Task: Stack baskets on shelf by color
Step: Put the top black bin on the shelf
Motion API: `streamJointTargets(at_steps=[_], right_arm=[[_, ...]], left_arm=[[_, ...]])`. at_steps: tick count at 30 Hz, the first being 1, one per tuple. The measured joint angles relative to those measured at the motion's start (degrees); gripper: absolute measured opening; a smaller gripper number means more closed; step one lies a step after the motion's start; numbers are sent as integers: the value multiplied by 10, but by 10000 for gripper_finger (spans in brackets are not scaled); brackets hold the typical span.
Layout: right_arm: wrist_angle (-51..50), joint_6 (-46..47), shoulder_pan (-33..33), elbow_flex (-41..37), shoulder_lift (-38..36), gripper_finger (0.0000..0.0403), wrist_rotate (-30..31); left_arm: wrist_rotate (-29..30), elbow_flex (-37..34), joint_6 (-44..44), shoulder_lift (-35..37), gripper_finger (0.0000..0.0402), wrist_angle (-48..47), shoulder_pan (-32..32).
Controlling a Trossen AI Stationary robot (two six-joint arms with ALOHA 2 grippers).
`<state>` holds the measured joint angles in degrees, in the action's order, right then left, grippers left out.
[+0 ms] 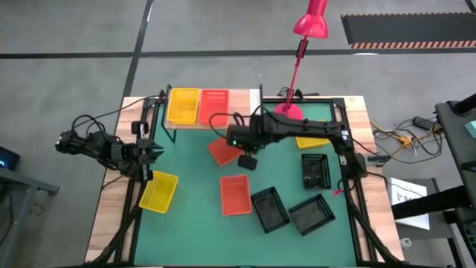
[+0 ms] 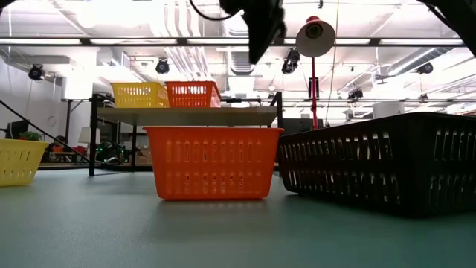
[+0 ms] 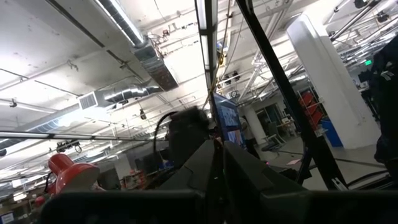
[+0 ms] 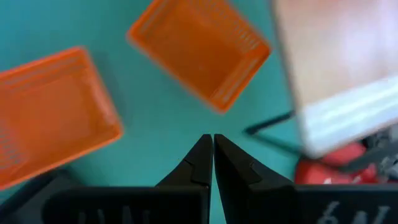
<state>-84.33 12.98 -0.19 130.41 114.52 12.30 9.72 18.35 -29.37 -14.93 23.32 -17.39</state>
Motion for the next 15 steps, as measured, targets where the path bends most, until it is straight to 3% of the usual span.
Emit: streamJointTargets(at_steps=[6,15], right_arm=[[-44,66,32,0,0,8,-35],[-57,84,37,-1,0,8,-36]], left_arm=[[0,0,4,0,17,0,0],[0,0,6,-1,17,0,0]])
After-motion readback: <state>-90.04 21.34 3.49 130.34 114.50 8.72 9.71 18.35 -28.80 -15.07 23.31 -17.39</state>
